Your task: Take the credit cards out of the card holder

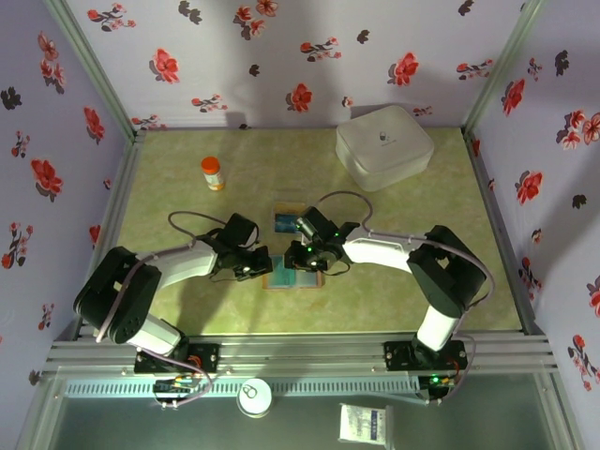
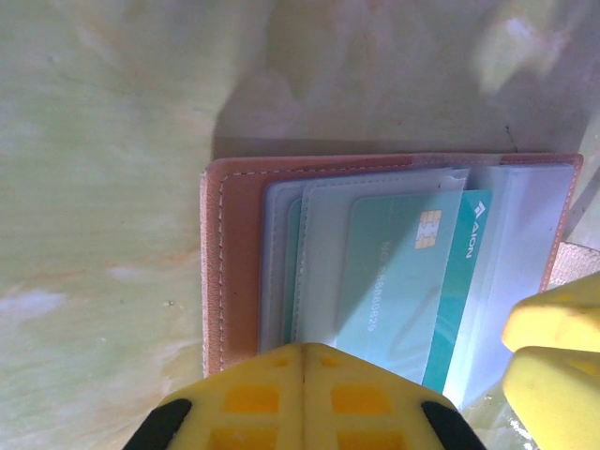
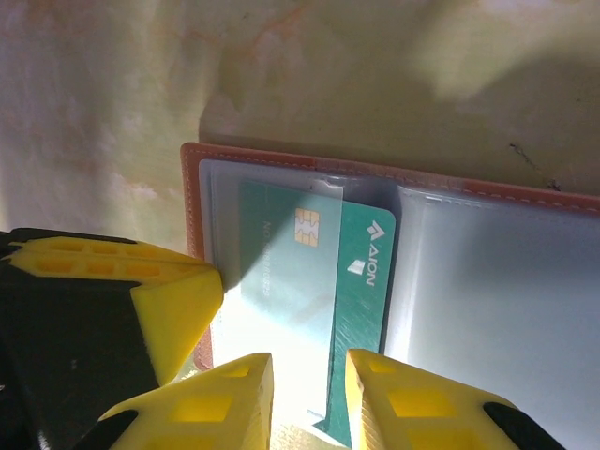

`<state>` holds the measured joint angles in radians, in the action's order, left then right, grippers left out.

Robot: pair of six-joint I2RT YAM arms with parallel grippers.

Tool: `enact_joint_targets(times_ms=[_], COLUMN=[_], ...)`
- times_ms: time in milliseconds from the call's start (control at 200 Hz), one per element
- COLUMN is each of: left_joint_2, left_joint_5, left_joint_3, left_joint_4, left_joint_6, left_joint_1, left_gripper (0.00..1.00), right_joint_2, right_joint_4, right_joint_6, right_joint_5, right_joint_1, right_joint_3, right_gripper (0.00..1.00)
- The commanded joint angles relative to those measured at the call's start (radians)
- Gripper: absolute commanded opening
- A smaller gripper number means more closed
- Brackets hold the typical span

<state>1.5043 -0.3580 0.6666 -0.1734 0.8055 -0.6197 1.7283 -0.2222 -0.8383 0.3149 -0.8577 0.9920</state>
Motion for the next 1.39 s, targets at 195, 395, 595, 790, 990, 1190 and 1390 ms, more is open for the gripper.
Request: enact_joint_targets(times_ms=[195,395,595,790,990,1190,1390], left_joint_2=[0.022,-0.023,-0.019,0.036,0.061,0.064,0.066], left_joint_5=[-0.018,-0.007,0.001,0.002,0.032,0.039,0.039], left_joint_3=[0.027,0.045,0.067,0.064,0.054,0.049,0.049], left_joint_4=[0.002,-0.035,-0.058,-0.037,-0.048,-0.051,-0.054], left_joint_6=[0.007,0.007,-0.003,-0.005,-0.012,-0.014,-0.011], left_joint_1=[-0.007,-0.008,-0.015,-0.032,-0.032,-0.032,-0.033], left_gripper=[0.0,0.0,0.0,0.0,0.0,0.0,0.0], right_joint_2=[0.044,0.04,0.037,0.035,0.045,0.06,0.052], right_joint_4=[0.004,-0.002,0.005,0.007,0.024,0.041,0.039], right_joint_6=[0.024,0.028,0.025,0.025,0.021,0.016,0.013], right_joint_5=[0.017,0.012,0.016,0.016,0.024,0.034,0.024], right_joint_1=[0.015,0.02,0.022,0.021,0.023,0.028,0.028], right_joint_3=[0.01,0.003,0.002,0.001,-0.013,-0.019,-0.029], right_gripper=[0.27,0.27,0.27,0.27,0.27,0.27,0.27])
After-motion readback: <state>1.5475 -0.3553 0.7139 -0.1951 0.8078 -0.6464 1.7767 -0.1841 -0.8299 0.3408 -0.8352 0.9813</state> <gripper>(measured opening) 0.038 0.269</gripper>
